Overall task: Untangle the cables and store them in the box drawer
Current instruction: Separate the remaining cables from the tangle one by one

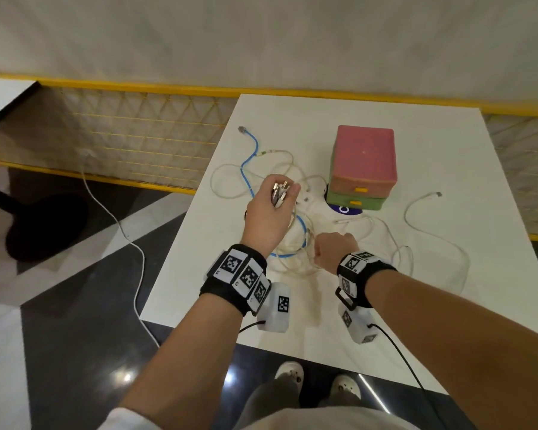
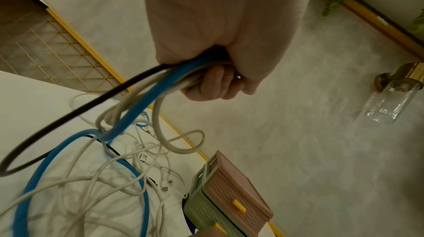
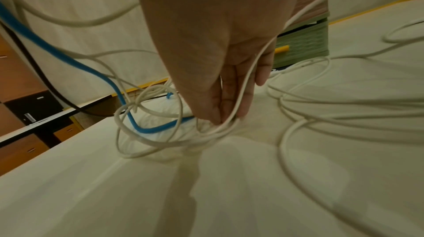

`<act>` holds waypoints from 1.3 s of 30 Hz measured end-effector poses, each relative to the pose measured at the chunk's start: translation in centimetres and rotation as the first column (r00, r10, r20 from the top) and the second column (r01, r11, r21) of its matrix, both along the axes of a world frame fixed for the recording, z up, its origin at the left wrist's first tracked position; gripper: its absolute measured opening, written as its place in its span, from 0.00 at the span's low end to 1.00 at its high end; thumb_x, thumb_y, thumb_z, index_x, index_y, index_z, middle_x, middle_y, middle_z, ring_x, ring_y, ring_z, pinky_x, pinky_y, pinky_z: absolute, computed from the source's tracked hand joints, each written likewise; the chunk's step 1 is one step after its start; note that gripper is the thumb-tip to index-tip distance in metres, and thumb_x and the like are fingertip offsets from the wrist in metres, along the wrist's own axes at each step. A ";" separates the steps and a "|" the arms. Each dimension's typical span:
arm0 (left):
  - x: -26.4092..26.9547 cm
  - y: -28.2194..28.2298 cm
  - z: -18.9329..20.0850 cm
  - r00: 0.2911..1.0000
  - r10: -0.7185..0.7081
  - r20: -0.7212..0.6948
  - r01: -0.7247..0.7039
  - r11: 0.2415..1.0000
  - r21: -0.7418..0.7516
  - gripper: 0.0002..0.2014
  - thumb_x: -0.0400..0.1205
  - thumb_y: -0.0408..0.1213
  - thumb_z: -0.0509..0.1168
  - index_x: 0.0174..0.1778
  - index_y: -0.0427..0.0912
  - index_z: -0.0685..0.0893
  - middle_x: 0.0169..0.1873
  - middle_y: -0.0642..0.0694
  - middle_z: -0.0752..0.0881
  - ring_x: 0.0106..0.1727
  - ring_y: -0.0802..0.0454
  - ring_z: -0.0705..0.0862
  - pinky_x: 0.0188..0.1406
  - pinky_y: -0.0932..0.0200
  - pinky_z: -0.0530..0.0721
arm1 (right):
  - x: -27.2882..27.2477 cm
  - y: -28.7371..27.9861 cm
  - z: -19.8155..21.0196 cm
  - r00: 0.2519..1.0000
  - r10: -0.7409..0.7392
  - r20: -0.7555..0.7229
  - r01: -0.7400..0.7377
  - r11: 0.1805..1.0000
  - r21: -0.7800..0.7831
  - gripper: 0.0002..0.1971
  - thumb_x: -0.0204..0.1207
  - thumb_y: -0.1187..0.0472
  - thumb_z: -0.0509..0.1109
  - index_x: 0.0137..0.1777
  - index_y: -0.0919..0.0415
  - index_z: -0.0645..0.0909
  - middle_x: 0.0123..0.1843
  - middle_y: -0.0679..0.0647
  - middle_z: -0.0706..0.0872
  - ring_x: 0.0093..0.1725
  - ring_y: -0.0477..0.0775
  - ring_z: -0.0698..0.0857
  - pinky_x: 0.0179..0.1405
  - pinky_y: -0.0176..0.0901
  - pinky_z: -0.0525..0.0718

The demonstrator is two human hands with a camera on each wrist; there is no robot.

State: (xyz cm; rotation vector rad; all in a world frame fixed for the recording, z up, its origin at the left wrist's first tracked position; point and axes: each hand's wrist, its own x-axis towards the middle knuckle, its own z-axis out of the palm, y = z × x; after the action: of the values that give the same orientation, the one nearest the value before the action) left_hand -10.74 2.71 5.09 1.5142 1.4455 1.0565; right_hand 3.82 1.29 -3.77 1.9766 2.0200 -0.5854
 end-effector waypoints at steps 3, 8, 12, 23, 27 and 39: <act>-0.2 -0.2 -0.1 0.999 -0.001 0.035 0.001 1.000 0.002 0.07 0.84 0.44 0.66 0.51 0.45 0.81 0.38 0.60 0.84 0.41 0.67 0.80 0.47 0.69 0.78 | 0.1 -0.6 -0.1 0.998 -0.028 -0.063 0.029 0.999 0.029 0.05 0.77 0.54 0.61 0.49 0.52 0.74 0.56 0.53 0.86 0.58 0.58 0.83 0.66 0.53 0.69; -0.1 -0.2 0.2 0.998 -0.011 0.062 0.011 1.000 -0.015 0.07 0.84 0.45 0.66 0.49 0.45 0.80 0.35 0.60 0.83 0.37 0.69 0.79 0.45 0.70 0.77 | 0.0 -1.0 -0.9 0.998 -0.054 -0.037 0.056 0.997 0.050 0.11 0.77 0.49 0.62 0.52 0.54 0.79 0.52 0.50 0.88 0.55 0.54 0.84 0.65 0.52 0.67; -0.1 -0.5 0.2 0.997 -0.010 0.081 0.012 1.000 -0.025 0.07 0.83 0.45 0.66 0.50 0.45 0.81 0.36 0.60 0.83 0.38 0.69 0.79 0.47 0.68 0.77 | -0.4 -1.0 -1.3 0.996 -0.094 0.002 0.094 0.995 0.013 0.15 0.76 0.49 0.61 0.55 0.57 0.78 0.51 0.51 0.87 0.54 0.55 0.84 0.66 0.53 0.67; -0.4 0.4 0.6 0.981 0.087 0.173 -0.058 0.984 -0.168 0.14 0.79 0.53 0.69 0.41 0.44 0.83 0.31 0.54 0.82 0.31 0.56 0.79 0.40 0.55 0.80 | 0.9 -4.0 6.8 0.681 0.034 -0.732 0.225 0.941 0.254 0.05 0.79 0.58 0.61 0.44 0.53 0.66 0.31 0.56 0.86 0.30 0.62 0.83 0.36 0.61 0.85; 1.2 0.4 1.7 0.965 -0.137 0.224 0.188 0.956 -0.224 0.21 0.72 0.60 0.70 0.38 0.44 0.82 0.25 0.51 0.77 0.24 0.54 0.75 0.27 0.54 0.77 | -0.1 -4.1 9.3 0.631 0.142 -0.763 0.182 0.929 0.323 0.04 0.82 0.59 0.61 0.47 0.54 0.67 0.31 0.55 0.85 0.29 0.53 0.81 0.36 0.57 0.83; -2.0 2.5 5.3 0.786 -0.006 0.619 0.089 0.991 -0.103 0.09 0.81 0.40 0.70 0.37 0.48 0.78 0.20 0.56 0.67 0.18 0.60 0.62 0.15 0.67 0.64 | 8.3 -5.2 8.4 0.675 -0.069 -0.734 0.277 0.946 0.166 0.17 0.84 0.54 0.59 0.35 0.59 0.77 0.28 0.42 0.74 0.31 0.44 0.73 0.38 0.47 0.81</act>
State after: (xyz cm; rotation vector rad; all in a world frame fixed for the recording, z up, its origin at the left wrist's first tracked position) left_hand -12.78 5.20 10.38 0.9628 0.9751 1.2524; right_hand 12.11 -3.93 4.63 2.3656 2.4445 -1.4040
